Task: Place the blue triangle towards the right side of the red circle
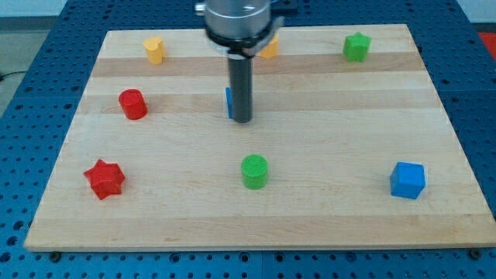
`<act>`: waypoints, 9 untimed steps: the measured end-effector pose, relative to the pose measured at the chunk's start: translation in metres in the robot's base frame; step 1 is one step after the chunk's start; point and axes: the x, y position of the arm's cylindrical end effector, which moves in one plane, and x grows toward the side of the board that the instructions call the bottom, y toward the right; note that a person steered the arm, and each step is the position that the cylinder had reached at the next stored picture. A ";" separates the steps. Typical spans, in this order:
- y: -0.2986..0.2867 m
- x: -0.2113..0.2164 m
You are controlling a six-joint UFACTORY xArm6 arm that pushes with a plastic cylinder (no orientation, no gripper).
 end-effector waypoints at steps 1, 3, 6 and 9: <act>-0.025 -0.006; 0.056 -0.009; 0.033 -0.035; -0.043 -0.039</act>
